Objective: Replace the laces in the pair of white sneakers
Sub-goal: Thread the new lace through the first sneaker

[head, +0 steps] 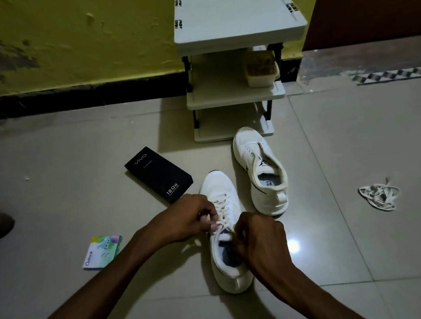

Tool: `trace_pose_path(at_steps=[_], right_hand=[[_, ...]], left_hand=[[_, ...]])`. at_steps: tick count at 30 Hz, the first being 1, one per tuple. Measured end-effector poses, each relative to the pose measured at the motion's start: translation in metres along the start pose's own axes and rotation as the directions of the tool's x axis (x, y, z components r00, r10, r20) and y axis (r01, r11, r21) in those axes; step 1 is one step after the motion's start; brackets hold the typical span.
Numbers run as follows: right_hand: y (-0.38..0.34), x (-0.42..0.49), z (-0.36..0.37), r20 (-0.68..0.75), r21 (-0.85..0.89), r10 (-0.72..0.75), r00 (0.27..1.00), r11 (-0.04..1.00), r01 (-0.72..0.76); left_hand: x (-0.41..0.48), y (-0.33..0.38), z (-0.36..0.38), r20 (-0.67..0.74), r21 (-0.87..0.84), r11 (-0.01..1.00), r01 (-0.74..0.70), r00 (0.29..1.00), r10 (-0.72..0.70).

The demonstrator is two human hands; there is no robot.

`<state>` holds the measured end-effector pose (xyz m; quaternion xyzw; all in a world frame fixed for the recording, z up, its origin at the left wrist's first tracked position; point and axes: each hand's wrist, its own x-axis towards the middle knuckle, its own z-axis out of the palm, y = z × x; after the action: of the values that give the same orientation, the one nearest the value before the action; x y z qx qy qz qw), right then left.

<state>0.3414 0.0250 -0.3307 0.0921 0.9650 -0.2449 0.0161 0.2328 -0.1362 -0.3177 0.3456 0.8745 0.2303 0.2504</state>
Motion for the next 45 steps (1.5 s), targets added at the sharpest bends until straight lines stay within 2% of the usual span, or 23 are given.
trace_pose_path(at_steps=[4, 7, 9, 15, 19, 22, 27, 32, 35, 38, 45], right_hand=[[0.001, 0.0, 0.001, -0.002, 0.015, 0.01, 1.0, 1.0, -0.01], [-0.001, -0.001, 0.0, -0.008, 0.019, -0.001, 1.0, 1.0, 0.001], [0.002, -0.003, 0.005, -0.029, 0.062, -0.012, 1.0, 0.998, 0.014], [-0.009, -0.011, 0.018, -0.125, 0.027, -0.013, 0.992, 0.999, 0.017], [-0.006, -0.012, 0.024, -0.12, 0.099, 0.018, 0.993, 0.995, -0.006], [-0.002, -0.009, 0.027, -0.077, 0.097, 0.003, 0.997, 0.995, 0.004], [0.003, -0.016, 0.034, -0.163, 0.186, 0.021, 0.986, 0.983, 0.01], [0.002, -0.015, 0.032, -0.173, 0.15, 0.022, 0.985, 0.989, 0.004], [0.002, -0.017, 0.033, -0.158, 0.162, 0.026, 0.987, 0.987, 0.0], [0.002, -0.016, 0.032, -0.155, 0.151, 0.02, 0.988, 0.989, 0.003], [-0.002, -0.016, 0.029, -0.138, 0.112, 0.01, 0.99, 0.994, 0.006]], left_hand=[[-0.011, -0.006, 0.017, -0.22, -0.153, 0.987, -0.055, 0.975, 0.021], [-0.011, -0.006, 0.027, -0.269, -0.109, 0.993, -0.036, 0.963, 0.006], [-0.01, -0.003, 0.031, -0.22, -0.044, 0.999, 0.001, 0.975, -0.011], [-0.005, -0.003, 0.014, -0.057, -0.055, 0.998, 0.039, 0.997, -0.042], [0.0, 0.008, -0.004, 0.019, 0.147, 0.989, -0.017, 1.0, 0.015], [0.004, 0.01, -0.009, 0.04, 0.207, 0.977, -0.045, 0.998, 0.038], [-0.002, 0.001, 0.006, -0.072, 0.023, 0.999, -0.024, 0.997, 0.026], [-0.014, -0.012, 0.03, -0.217, -0.355, 0.933, 0.061, 0.965, -0.145], [-0.02, -0.013, 0.035, -0.318, -0.416, 0.908, 0.043, 0.929, -0.19], [-0.018, -0.011, 0.036, -0.384, -0.385, 0.923, -0.012, 0.911, -0.148], [-0.004, -0.014, 0.025, -0.352, -0.148, 0.982, -0.117, 0.934, 0.058]])
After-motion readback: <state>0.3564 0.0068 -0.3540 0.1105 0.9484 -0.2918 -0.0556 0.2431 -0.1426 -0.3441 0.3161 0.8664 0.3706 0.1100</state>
